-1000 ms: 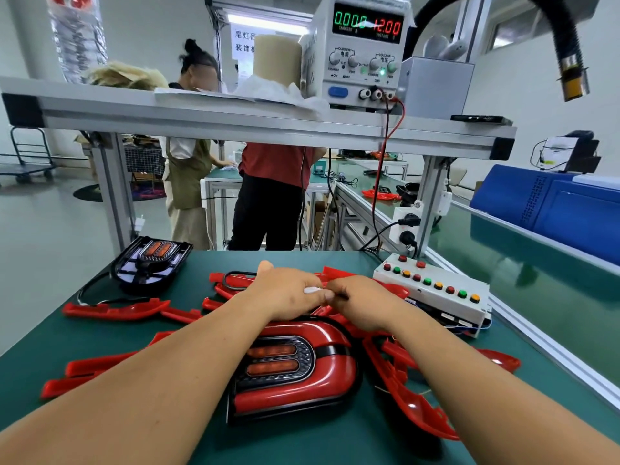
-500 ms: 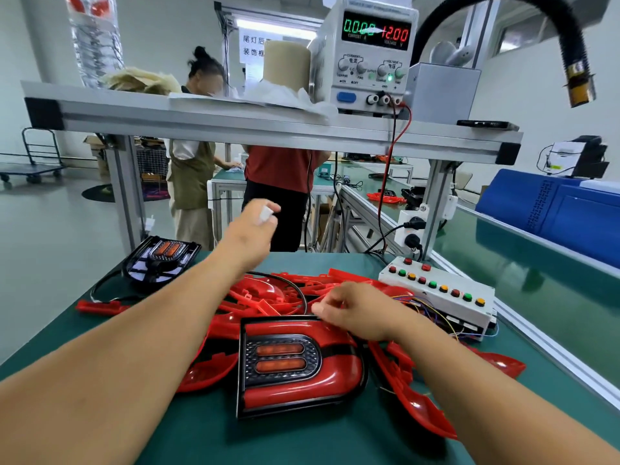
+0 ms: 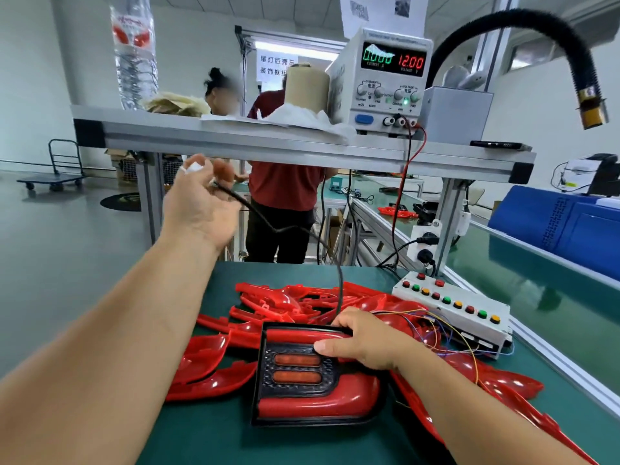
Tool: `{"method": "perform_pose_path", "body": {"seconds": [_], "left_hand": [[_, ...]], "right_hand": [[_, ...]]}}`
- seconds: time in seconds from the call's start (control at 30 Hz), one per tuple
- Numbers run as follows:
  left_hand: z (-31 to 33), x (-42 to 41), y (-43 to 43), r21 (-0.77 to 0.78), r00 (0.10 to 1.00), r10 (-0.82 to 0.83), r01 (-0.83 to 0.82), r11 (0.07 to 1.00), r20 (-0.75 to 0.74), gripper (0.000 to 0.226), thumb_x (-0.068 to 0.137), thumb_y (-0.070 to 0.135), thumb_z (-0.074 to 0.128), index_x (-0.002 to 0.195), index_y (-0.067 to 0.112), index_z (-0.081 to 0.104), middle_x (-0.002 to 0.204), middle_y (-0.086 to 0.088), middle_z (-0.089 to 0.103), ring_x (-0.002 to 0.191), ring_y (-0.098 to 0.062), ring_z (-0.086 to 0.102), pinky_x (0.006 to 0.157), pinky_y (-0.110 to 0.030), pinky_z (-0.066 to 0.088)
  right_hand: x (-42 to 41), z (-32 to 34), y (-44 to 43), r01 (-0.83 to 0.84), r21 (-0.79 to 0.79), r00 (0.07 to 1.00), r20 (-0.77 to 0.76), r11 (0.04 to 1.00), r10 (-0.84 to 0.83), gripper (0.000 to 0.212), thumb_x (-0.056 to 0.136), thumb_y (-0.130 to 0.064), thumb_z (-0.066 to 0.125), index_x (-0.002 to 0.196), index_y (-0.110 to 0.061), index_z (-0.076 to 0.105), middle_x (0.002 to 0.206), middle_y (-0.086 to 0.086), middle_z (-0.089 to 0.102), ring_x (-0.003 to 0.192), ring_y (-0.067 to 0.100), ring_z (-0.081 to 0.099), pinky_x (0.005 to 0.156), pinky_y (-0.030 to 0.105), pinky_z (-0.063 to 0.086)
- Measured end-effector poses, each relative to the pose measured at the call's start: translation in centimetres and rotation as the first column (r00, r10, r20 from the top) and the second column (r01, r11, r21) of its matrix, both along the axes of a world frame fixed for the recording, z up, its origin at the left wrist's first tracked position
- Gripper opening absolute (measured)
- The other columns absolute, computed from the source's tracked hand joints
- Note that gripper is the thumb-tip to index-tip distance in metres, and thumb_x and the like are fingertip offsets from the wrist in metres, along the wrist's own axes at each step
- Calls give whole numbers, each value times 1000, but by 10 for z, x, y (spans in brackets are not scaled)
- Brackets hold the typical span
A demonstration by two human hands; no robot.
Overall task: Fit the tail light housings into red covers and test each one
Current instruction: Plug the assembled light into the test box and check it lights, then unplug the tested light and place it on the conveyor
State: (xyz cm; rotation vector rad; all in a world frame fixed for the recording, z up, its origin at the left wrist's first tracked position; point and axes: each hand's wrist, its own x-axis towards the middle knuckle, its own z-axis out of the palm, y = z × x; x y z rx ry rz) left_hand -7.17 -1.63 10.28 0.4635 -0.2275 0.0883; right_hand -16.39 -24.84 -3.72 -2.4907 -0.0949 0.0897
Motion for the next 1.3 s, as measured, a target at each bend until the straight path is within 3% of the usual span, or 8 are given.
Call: {"method": "perform_pose_path", "body": {"seconds": [0.2,0.33,0.53,0.7,0.9,1.03,1.23,1.3], "left_hand": [[-41,-6,31,-247,991,-67,37,968,-115,20,101,4,39,98,20,50,81,-1,59,77,-16,67,98,-52,44],[-79,-14,39,-418,964,-107,-6,909,-245,15,101,4,40,94,16,48,95,-8,58,72,-18,68,56,-45,57],[-121,-45,10,-397,918,-252,117,910,-308,30,98,-4,35,119,14,47,117,-18,63,107,-34,65,102,-55,45],[-140,-73,-32,-88,929,-270,256,963,-251,19,77,-1,52,79,18,48,100,-11,73,81,-25,71,77,-39,57],[-141,-77,-37,197,967,-225,246,949,-120,55,83,31,61,135,14,54,125,-17,66,116,-34,63,92,-51,53],[-143,-70,-35,108,960,-189,214,971,-207,55,79,25,66,130,12,55,119,-15,69,96,-27,72,65,-44,60],[-140,-63,-25,38,952,-257,267,963,-168,33,76,33,61,100,14,76,109,-11,74,89,-25,74,59,-43,60],[-138,-64,-20,34,943,-307,314,949,-129,34,77,35,59,93,15,81,109,-11,74,93,-27,73,64,-46,61]], "right_hand": [[-12,5,0,53,264,992,98,963,-82,37,75,-37,83,97,-15,63,99,4,70,88,17,69,86,40,56],[-14,3,0,73,520,966,176,851,-190,43,66,-34,84,92,-8,62,86,12,69,77,24,67,81,46,56],[-5,6,22,79,953,924,41,293,-381,53,63,-33,80,104,-2,67,97,24,72,83,36,71,80,51,58],[2,15,65,130,990,890,-93,52,-446,63,65,-39,78,113,-2,65,100,23,73,89,40,71,83,61,54],[1,11,88,178,937,843,11,299,-538,68,63,-66,72,111,-21,56,108,10,70,99,30,69,90,50,55],[-4,11,80,164,868,896,69,470,-439,82,63,-86,50,111,-21,62,115,11,67,111,28,61,102,47,45],[1,38,23,296,951,677,-142,90,-722,45,91,-63,46,120,-29,46,102,7,57,75,19,53,65,34,46],[6,53,4,345,920,684,-112,184,-721,49,92,-66,41,131,-36,40,116,6,55,78,21,53,63,35,46]]}}
